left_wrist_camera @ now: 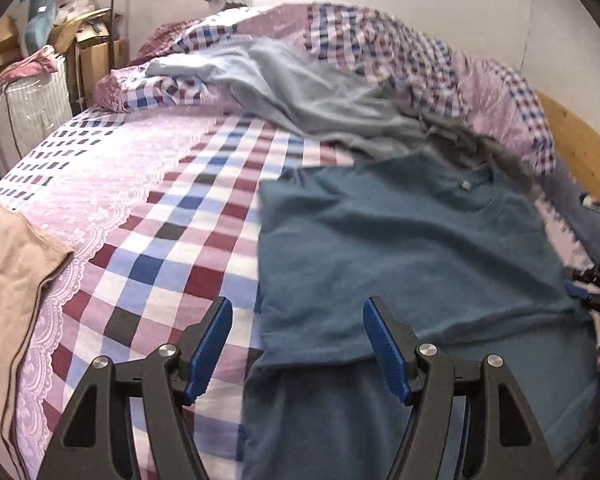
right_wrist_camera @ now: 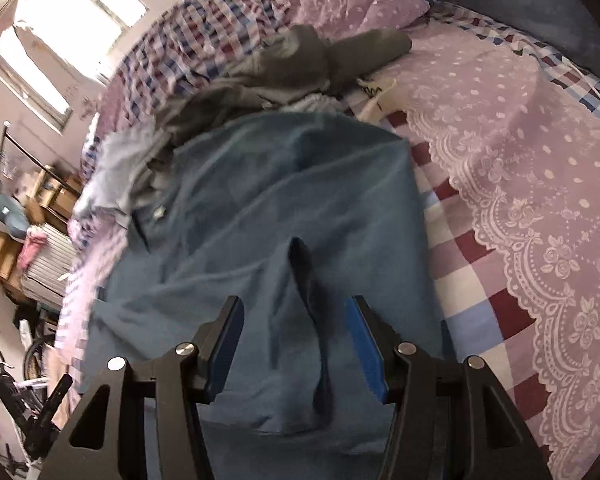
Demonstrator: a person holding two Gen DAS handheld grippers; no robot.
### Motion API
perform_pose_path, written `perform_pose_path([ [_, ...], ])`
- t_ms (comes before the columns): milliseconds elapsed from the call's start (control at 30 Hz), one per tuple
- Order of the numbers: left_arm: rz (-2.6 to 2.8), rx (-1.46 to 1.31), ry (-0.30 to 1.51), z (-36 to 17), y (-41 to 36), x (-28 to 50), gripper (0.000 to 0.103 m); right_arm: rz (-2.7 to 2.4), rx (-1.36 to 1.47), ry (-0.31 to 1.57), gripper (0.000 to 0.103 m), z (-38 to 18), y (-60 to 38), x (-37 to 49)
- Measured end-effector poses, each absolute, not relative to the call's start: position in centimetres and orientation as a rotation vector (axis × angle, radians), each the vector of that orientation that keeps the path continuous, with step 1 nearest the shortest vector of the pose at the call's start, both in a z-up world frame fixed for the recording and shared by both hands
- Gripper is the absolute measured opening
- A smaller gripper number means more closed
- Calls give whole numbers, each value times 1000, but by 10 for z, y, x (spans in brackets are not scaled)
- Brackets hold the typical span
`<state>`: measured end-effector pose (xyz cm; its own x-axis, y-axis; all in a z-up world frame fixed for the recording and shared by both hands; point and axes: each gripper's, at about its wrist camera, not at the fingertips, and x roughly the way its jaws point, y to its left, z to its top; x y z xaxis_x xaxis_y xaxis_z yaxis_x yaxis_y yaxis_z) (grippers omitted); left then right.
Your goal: Fold clothes
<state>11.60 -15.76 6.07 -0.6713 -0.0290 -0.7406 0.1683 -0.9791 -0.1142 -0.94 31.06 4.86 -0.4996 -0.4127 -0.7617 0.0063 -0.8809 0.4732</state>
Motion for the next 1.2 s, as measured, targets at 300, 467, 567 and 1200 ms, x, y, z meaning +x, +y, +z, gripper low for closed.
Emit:
perform_pose_path([
  [300, -2756, 1350, 407, 42, -169, 111, 65, -2465, 1448, -426, 54, 40, 278, -14],
  [467, -2659, 1316, 718, 39, -204, 116, 23, -2518, 1447, -383, 3, 46, 278, -11],
  [567, -2641, 1314, 847, 36, -215, 115, 23, -2579, 1408, -397, 2, 59, 290, -5],
  [1200, -2602, 1475, 1033, 20, -250, -50, 61, -2499, 1492, -497, 10, 41, 288, -19],
])
